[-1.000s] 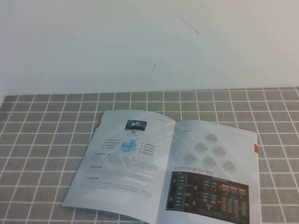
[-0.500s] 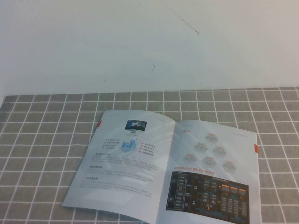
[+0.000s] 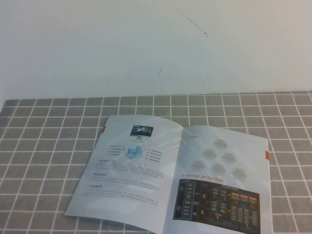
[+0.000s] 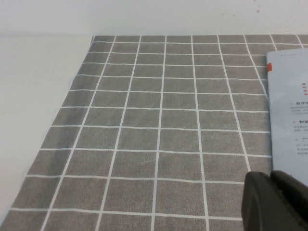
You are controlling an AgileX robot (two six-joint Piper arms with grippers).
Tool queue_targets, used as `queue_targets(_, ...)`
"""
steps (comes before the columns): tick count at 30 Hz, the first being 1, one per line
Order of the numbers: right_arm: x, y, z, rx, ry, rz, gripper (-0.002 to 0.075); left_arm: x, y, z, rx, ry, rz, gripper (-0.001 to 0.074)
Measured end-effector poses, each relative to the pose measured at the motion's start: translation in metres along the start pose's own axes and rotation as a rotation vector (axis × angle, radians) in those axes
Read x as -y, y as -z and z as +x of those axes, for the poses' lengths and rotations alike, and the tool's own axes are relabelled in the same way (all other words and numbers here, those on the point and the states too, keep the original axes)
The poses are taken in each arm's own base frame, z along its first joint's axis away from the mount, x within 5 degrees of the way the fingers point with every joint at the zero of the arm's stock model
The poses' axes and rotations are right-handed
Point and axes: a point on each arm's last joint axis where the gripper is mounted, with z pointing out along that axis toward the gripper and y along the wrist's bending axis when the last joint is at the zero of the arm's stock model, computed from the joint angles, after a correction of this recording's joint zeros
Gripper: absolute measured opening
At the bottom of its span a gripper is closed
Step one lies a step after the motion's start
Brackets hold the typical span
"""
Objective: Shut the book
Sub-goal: 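Close the open booklet and leave it lying on the table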
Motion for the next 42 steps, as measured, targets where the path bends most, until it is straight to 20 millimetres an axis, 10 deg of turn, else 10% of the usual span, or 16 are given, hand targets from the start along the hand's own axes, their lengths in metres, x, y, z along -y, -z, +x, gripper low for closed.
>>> queue_targets(20,0.0,0.0,-0.001,0.015,0.004,0.002,-0.0002,0.0,0.0,-0.003,0.042,-0.01,0.002,-0.0004)
queue_targets(34,0.006,0.015,-0.05,0.603,0.004,0.071,-0.0002,0.009,0.03,-0.066,0.842,-0.031,0.105,-0.0004)
queue_targets(42,0.007,0.024,-0.06,0.753,0.004,0.088,-0.0002,0.011,0.039,-0.073,0.969,-0.035,0.123,-0.0004)
